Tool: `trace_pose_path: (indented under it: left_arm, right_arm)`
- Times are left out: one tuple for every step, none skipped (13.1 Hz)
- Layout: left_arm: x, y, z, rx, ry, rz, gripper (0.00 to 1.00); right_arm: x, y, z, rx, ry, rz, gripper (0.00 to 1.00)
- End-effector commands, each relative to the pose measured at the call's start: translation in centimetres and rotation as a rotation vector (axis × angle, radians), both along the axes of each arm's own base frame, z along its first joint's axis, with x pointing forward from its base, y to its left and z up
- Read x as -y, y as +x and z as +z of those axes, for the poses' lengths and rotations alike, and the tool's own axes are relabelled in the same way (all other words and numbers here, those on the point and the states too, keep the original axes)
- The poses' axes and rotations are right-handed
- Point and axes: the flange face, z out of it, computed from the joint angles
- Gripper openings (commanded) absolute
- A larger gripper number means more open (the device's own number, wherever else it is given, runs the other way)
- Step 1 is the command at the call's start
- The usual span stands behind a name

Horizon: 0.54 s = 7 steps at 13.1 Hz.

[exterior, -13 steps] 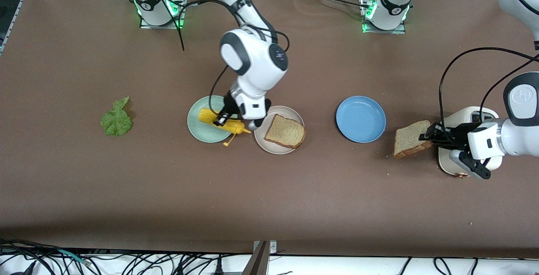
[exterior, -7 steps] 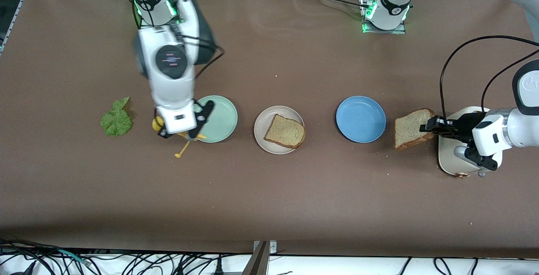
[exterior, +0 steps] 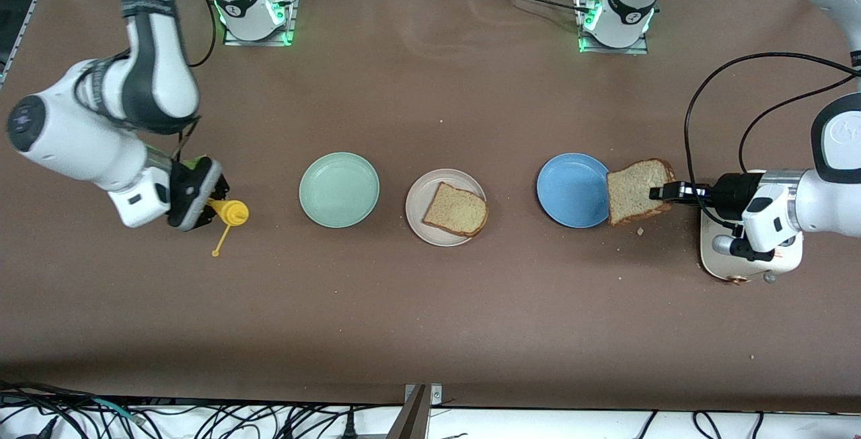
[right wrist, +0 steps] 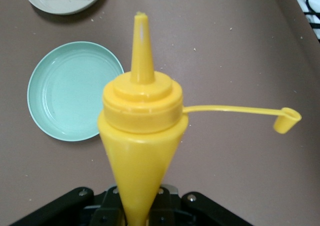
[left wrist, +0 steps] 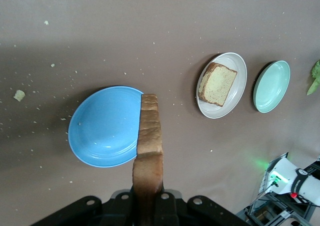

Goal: Make sandwich in beige plate with both arms
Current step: 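Carry the mustard back beside the lettuce while the left gripper holds the bread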

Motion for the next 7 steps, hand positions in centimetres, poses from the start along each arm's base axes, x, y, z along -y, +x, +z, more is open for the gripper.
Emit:
trace_pose_path:
  left_arm:
    - [-0.1, 0.1, -0.4, -0.039, -0.069, 0.052, 0.00]
    - [-0.2, 0.1, -0.8, -0.051, -0.073, 0.056, 0.00]
    - [0.0, 0.0, -1.3, -0.063, -0.075, 0.058, 0.00]
    - [0.1, 0.1, -1.9, -0.072, -0.082, 0.059, 0.00]
    - [0.2, 0.1, -2.2, -0.079, -0.098, 0.066, 0.00]
    - [0.1, 0.2, -2.6, -0.086, -0.105, 0.069, 0.00]
    - [0.0, 0.1, -3.2, -0.100, -0.113, 0.058, 0.00]
  right_arm:
    - [3.2, -1.9, -2.1, 0.030, 0.179, 0.035, 0.00]
    - [4.9, -2.6, -3.2, 0.022, 0.244, 0.024, 0.00]
    - [6.2, -3.4, -4.6, 0.007, 0.314, 0.005, 0.00]
    - [7.5, -4.2, -5.6, 0.006, 0.368, 0.002, 0.00]
    - [8.6, -5.1, -7.3, -0.015, 0.414, 0.008, 0.00]
    - [10.2, -6.1, -9.0, -0.036, 0.469, -0.004, 0.00]
    - [11.7, -6.9, -10.9, -0.048, 0.525, 0.007, 0.00]
